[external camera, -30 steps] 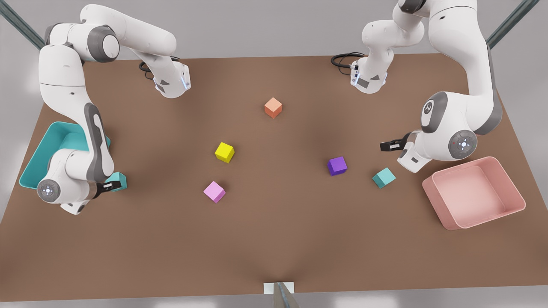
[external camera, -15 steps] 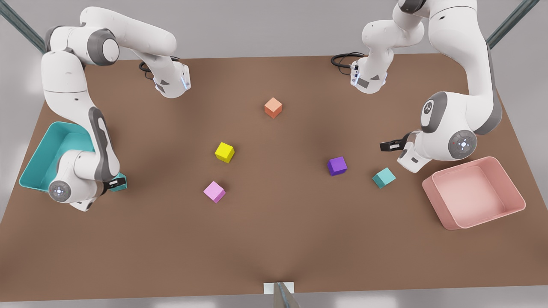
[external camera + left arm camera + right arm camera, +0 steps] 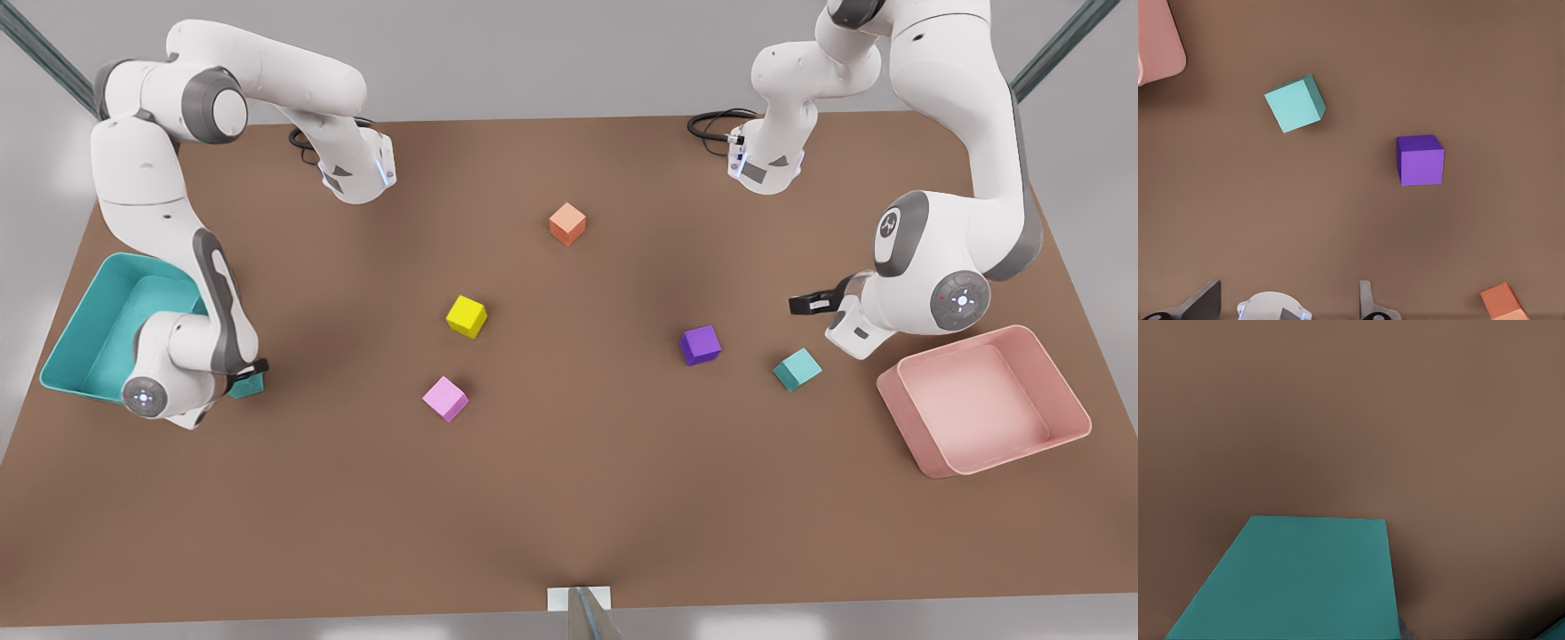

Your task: Stack the two blue cubes on top of each other

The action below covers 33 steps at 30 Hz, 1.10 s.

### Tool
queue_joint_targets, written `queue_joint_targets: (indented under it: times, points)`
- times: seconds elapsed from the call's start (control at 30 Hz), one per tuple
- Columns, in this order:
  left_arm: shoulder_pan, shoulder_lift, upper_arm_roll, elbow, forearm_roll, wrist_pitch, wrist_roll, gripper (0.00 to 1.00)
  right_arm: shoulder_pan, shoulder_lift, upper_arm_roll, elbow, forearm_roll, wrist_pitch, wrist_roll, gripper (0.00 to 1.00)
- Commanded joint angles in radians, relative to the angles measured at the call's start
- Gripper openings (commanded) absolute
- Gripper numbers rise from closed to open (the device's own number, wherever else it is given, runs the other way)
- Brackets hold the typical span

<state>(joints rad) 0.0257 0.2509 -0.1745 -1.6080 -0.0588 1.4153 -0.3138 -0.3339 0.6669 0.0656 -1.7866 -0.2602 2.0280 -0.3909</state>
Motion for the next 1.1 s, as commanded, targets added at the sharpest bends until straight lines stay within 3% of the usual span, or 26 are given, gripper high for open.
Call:
queue_joint_targets:
  times: [0.0, 0.13, 0.27, 0.37, 0.47, 0.57, 0.63, 0.73, 0.93, 0.97, 1.03, 1.07]
  points:
    - [0.000, -0.001, 0.000, 0.000, 0.001, -0.001, -0.002, 1.00, 0.002, 0.003, 0.000, 0.001, -0.005, -0.002, 0.023, 0.66]
    - [0.000, -0.001, 0.000, 0.000, 0.001, 0.001, -0.001, 1.00, 0.035, -0.012, 0.008, 0.041, 0.004, -0.051, 0.037, 0.66]
    - [-0.004, -0.001, 0.000, 0.023, 0.002, 0.004, -0.011, 1.00, 0.145, -0.013, 0.069, 0.219, 0.050, -0.226, 0.035, 0.66]
    - [-0.007, 0.034, -0.003, 0.057, 0.001, 0.040, -0.004, 1.00, 0.167, -0.026, 0.328, 0.259, 0.102, -0.230, 0.243, 0.66]
    - [-0.007, 0.125, -0.003, 0.053, 0.036, 0.211, 0.002, 1.00, 0.361, -0.017, 0.459, 0.318, 0.105, -0.215, 0.849, 0.66]
    - [0.045, 0.225, 0.000, 0.048, 0.100, 0.289, -0.010, 1.00, 0.539, 0.045, 0.459, 0.360, 0.108, -0.121, 1.305, 0.67]
    - [0.020, 0.151, 0.118, -0.211, 0.051, 0.606, -0.148, 1.00, 0.633, 0.091, 0.457, 0.395, 0.101, -0.071, 1.507, 0.67]
    - [0.025, 0.140, 0.144, -0.349, -0.026, 0.797, -0.235, 1.00, 0.665, 0.187, 0.453, 0.498, 0.096, -0.063, 1.595, 0.67]
    - [0.022, 0.139, 0.144, -0.429, -0.142, 0.909, -0.237, 1.00, 0.670, 0.292, 0.442, 0.550, 0.093, -0.026, 1.584, 0.67]
    - [0.019, 0.139, 0.144, -0.431, -0.142, 0.909, -0.237, 1.00, 0.670, 0.306, 0.442, 0.553, 0.093, -0.022, 1.580, 0.71]
    - [0.014, 0.143, 0.144, -0.429, -0.142, 0.919, -0.235, 1.00, 0.670, 0.322, 0.442, 0.556, 0.095, -0.008, 1.578, 1.00]
    - [0.010, 0.148, 0.144, -0.429, -0.142, 0.936, -0.235, 1.00, 0.670, 0.330, 0.442, 0.556, 0.095, 0.003, 1.578, 1.00]
